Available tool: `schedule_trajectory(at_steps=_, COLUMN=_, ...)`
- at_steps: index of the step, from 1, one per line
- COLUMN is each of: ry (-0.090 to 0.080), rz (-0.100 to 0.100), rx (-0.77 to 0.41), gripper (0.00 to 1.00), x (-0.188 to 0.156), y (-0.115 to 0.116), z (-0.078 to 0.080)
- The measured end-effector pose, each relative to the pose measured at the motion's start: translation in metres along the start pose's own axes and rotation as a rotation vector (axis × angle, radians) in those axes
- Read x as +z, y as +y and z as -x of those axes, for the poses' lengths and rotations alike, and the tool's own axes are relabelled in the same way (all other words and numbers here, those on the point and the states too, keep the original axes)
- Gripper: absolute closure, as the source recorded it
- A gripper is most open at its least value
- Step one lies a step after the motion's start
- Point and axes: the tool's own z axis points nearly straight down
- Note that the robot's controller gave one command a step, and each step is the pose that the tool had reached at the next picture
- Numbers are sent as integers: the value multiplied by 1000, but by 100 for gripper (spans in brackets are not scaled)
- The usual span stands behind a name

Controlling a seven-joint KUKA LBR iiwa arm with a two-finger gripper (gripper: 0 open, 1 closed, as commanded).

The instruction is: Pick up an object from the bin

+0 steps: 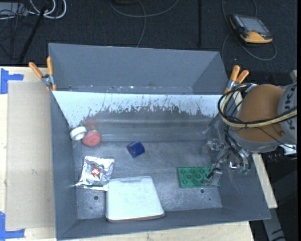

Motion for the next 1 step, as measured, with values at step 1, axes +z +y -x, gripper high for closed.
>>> schedule_trajectory(at_steps=1, ry=5, rz=0, rx=-4, gripper=0, x=32, y=1, z=-1)
